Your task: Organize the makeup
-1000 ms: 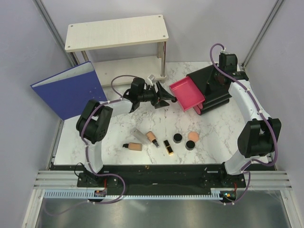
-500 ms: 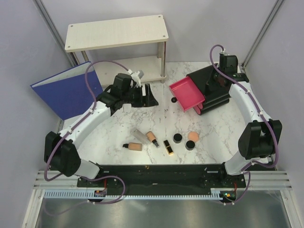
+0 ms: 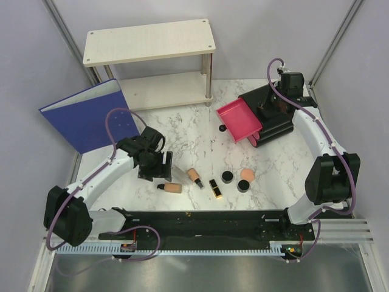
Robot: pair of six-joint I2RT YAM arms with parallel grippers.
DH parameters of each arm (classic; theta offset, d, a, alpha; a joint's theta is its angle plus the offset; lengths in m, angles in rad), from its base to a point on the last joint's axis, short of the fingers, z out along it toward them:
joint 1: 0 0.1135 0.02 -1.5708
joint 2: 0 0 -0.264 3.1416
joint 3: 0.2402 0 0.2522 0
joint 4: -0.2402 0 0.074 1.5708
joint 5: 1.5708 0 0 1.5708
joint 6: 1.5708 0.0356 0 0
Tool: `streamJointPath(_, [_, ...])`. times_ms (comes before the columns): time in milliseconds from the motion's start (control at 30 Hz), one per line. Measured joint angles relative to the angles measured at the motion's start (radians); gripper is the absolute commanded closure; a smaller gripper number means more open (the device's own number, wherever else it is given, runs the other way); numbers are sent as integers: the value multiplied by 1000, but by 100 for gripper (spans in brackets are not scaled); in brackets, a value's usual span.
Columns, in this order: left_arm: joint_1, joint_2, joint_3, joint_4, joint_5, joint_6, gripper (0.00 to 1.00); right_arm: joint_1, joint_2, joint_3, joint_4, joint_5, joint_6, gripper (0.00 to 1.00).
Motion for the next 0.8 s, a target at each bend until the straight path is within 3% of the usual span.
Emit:
streamJointPath(200, [-11, -84, -5, -37, 9, 4, 18, -2, -13, -32, 37, -29, 2, 100])
streamJointPath(333, [-87, -65, 45, -74, -2, 48, 18, -2, -18, -43, 50, -36, 2, 100])
streamJointPath(567, [-162, -25, 191, -95, -57, 178, 18, -2, -23, -57, 66, -57, 2, 100])
streamJointPath(800, [-203, 31, 210, -86, -48, 356, 19, -2, -28, -71, 81, -72, 1, 100])
